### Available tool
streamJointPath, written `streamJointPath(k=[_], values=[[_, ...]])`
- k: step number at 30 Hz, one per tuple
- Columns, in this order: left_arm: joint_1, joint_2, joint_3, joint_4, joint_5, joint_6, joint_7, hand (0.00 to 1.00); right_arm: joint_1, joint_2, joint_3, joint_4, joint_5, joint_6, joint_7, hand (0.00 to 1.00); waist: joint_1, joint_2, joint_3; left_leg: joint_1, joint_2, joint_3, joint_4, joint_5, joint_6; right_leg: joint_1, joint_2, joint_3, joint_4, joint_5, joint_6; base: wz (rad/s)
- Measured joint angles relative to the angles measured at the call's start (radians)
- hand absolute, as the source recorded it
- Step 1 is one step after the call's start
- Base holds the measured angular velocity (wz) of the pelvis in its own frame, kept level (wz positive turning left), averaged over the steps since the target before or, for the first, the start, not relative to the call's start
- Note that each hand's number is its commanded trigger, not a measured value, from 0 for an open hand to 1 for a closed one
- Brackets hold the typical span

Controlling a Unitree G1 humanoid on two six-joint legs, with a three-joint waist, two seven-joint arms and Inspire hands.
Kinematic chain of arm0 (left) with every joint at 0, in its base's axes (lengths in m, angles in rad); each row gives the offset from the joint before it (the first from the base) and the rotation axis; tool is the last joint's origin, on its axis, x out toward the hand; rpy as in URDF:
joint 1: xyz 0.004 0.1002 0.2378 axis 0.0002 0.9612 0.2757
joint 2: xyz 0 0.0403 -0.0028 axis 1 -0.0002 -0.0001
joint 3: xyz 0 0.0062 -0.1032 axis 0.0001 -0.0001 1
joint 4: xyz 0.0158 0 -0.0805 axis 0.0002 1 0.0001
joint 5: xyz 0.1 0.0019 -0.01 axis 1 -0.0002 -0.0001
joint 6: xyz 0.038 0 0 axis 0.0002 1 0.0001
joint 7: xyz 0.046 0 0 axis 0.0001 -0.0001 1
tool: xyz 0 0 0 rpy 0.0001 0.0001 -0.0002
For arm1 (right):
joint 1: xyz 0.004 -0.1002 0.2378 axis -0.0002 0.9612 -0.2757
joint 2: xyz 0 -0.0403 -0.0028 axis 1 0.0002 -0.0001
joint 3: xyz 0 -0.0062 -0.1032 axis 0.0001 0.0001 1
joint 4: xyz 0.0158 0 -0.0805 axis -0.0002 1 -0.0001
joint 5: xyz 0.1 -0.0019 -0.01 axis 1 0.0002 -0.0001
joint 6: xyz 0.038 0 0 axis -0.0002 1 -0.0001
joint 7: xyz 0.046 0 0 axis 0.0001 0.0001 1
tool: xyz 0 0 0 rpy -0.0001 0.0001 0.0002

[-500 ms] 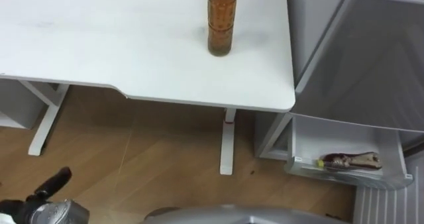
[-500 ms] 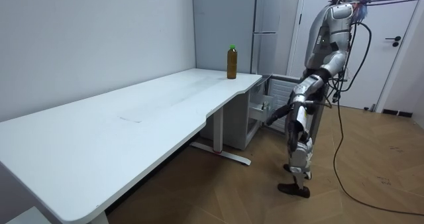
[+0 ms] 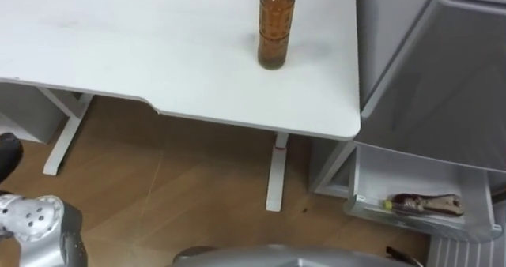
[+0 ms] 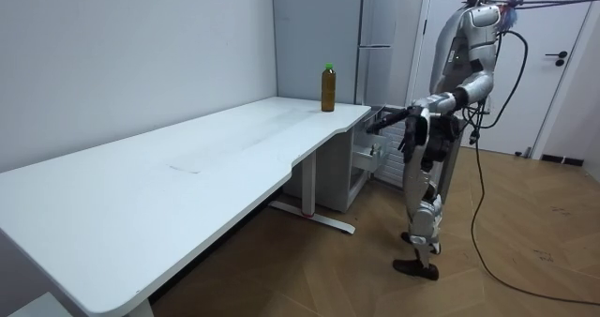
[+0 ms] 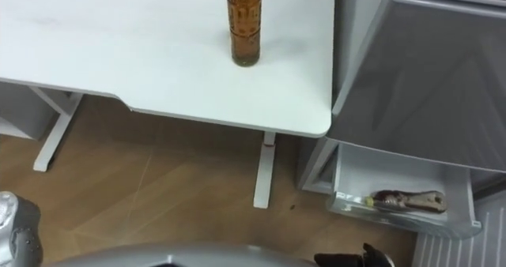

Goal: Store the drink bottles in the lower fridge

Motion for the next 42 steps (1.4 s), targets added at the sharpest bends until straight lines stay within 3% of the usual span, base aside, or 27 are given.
streamJointPath(k=[7, 13, 17, 22, 27, 34, 37, 42], values=[[-0.006, 0.004, -0.094, -0.099, 0.110, -0.010, -0.048, 0.00, -0.006, 0.001, 0.011, 0.009, -0.003, -0.011, 0.020, 0.00, -0.010, 0.004, 0.0046, -0.006, 0.000, -0.003, 0.001, 0.000, 0.000, -0.009, 0.001, 0.001, -0.002, 0.000, 0.000, 0.01], [-0.038, 0.003, -0.140, -0.242, 0.137, -0.011, -0.184, 0.00, -0.017, 0.004, 0.010, 0.009, -0.015, -0.025, 0.042, 0.00, -0.038, -0.009, 0.0063, -0.019, -0.004, -0.011, 0.002, 0.001, 0.000, -0.006, 0.001, -0.001, -0.010, 0.001, 0.000, 0.01], [-0.042, -0.002, -0.209, -0.253, 0.155, -0.012, -0.256, 0.00, -0.029, 0.006, 0.010, 0.010, -0.015, -0.038, 0.053, 0.00, -0.054, -0.011, 0.0052, -0.017, -0.005, -0.015, 0.003, 0.001, 0.001, -0.004, 0.001, -0.001, -0.017, 0.001, 0.001, 0.02], [-0.042, -0.003, -0.333, -0.243, 0.156, -0.007, -0.362, 0.00, -0.067, 0.008, 0.013, 0.033, -0.032, -0.048, 0.067, 0.00, -0.081, -0.018, 0.0104, -0.019, -0.006, -0.018, 0.001, 0.001, 0.001, -0.003, 0.003, 0.027, -0.018, 0.001, 0.001, 0.02], [-0.043, -0.002, -0.403, -0.244, 0.156, 0.002, -0.463, 0.00, -0.081, 0.009, 0.049, 0.033, -0.035, -0.050, 0.092, 0.00, -0.102, -0.030, 0.0143, -0.023, -0.005, -0.015, 0.000, 0.001, 0.001, -0.014, 0.004, 0.034, -0.018, 0.001, 0.001, -0.02], [-0.044, -0.002, -0.407, -0.244, 0.156, 0.003, -0.555, 0.00, -0.082, 0.011, 0.048, 0.036, -0.034, -0.052, 0.112, 0.00, -0.107, -0.038, 0.0090, -0.018, 0.002, 0.014, -0.002, 0.001, 0.000, -0.024, 0.008, 0.076, -0.017, 0.002, 0.000, -0.14], [-0.044, -0.002, -0.412, -0.244, 0.155, 0.005, -0.584, 0.00, -0.080, 0.011, 0.049, 0.046, -0.035, -0.052, 0.115, 0.00, -0.107, -0.045, 0.0042, -0.015, 0.005, 0.015, -0.003, 0.000, 0.000, -0.029, 0.011, 0.080, -0.016, 0.004, -0.003, -0.05], [-0.050, -0.003, -0.439, -0.218, 0.131, 0.027, -0.628, 0.00, -0.080, 0.011, 0.056, 0.047, -0.035, -0.050, 0.107, 0.00, -0.108, -0.044, 0.0032, -0.015, 0.006, 0.015, -0.003, 0.000, -0.001, -0.025, 0.013, 0.078, -0.015, 0.006, -0.006, 0.00]])
